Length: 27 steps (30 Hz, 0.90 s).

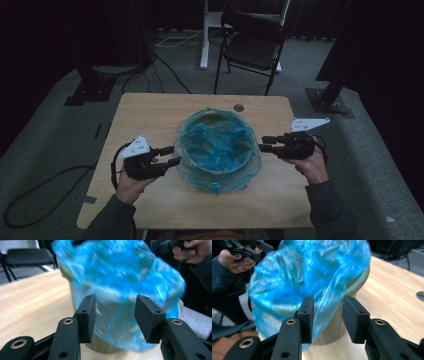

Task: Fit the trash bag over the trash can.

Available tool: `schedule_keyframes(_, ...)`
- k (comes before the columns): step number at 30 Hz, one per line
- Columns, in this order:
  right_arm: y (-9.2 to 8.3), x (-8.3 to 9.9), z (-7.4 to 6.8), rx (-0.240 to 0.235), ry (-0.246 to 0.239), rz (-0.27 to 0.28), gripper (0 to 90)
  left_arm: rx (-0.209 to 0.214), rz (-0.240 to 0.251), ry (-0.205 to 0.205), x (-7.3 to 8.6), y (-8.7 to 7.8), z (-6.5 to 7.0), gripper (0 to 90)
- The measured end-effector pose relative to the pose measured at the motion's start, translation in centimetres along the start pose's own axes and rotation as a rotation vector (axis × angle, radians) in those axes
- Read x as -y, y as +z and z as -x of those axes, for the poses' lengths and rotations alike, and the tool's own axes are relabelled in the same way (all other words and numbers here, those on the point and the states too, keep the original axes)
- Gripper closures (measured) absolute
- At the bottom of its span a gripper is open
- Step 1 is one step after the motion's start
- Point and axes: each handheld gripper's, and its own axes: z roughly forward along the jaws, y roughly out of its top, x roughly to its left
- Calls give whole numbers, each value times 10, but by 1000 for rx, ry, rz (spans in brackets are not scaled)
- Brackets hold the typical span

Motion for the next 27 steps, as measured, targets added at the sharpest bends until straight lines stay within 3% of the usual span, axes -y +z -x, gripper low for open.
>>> schedule_keyframes(4, 6, -9, 3, 23, 7, 17, 606, -62, 22, -28, -13, 4, -14, 507)
schedule_keyframes(13, 26, -26, 11, 49, 19, 14, 596, -110, 2, -65, -23, 21, -30, 529)
schedule_keyframes(15, 31, -29, 13, 53, 18, 1, 619, -120, -8, -77, -24, 25, -34, 569)
schedule_keyframes(20, 45, -33, 22, 54, 19, -31, 818, -135, -31, -89, -28, 38, -42, 747)
schedule_keyframes(27, 52, -34, 34, 73, 57, -26, 875, -148, -29, -107, -31, 51, -52, 879)
